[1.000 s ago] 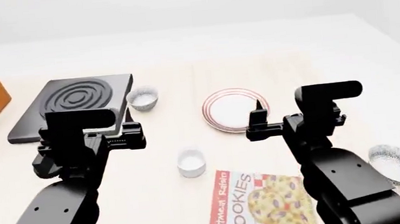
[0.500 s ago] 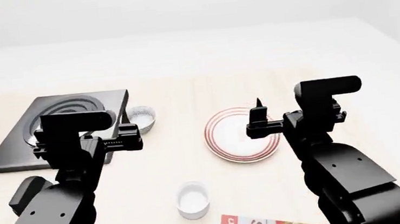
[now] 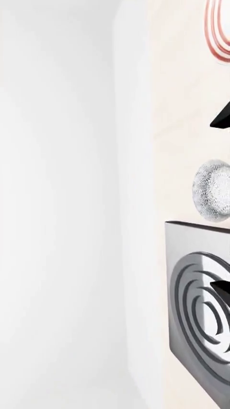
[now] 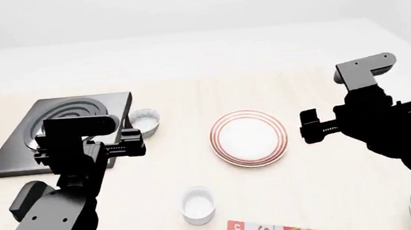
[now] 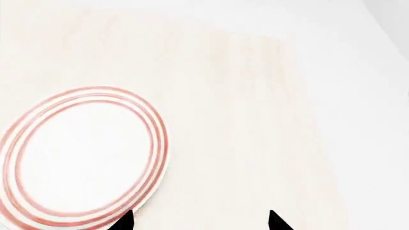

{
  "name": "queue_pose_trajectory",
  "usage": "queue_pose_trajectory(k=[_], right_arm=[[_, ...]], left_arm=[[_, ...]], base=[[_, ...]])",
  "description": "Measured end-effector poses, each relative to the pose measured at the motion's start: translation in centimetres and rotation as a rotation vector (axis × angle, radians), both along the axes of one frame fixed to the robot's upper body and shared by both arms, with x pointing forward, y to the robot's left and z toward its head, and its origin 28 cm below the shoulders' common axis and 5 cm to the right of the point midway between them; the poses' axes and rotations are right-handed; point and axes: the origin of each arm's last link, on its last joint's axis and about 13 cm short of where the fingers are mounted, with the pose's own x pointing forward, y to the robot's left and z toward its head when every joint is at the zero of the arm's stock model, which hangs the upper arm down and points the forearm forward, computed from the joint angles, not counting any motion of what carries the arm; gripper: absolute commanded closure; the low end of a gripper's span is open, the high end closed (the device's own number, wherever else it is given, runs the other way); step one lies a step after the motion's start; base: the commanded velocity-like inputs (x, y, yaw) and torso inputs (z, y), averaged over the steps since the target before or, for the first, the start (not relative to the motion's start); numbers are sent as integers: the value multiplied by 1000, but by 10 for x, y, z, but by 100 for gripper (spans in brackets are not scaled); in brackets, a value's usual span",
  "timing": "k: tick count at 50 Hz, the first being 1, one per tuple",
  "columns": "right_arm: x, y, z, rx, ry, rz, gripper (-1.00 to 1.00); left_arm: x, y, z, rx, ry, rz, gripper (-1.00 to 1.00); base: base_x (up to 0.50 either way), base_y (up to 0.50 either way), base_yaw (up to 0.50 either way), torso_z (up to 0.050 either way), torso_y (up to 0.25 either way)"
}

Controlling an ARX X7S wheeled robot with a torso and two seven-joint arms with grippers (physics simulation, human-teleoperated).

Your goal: Pick the akita bowl next to the cookies box and place it on the plate.

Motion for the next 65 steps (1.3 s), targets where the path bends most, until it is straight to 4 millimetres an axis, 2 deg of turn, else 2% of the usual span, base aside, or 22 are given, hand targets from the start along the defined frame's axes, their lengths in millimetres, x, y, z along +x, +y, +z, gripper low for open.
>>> queue_pose_trajectory(k=[13, 25, 47, 58, 65], right_arm=[[-21, -45, 19, 16, 212, -68, -100], [-28, -79, 19, 175, 338, -336, -100], [-42, -133, 32, 262, 346, -657, -100], [-50, -150, 38, 263, 336, -750, -100], [-55, -155, 34, 251, 352, -760, -100]], left_arm=[[2, 2, -1, 7, 5, 6, -100], [3, 4, -3, 6, 8, 11, -100], [4, 4, -7, 3, 18, 12, -100], [4, 4, -9, 3, 21, 11, -100], [5, 4, -10, 2, 23, 12, -100]], base=[[0, 0, 0, 0, 0], [0, 0, 0, 0, 0], [0, 0, 0, 0, 0], [0, 0, 0, 0, 0], [0, 0, 0, 0, 0]])
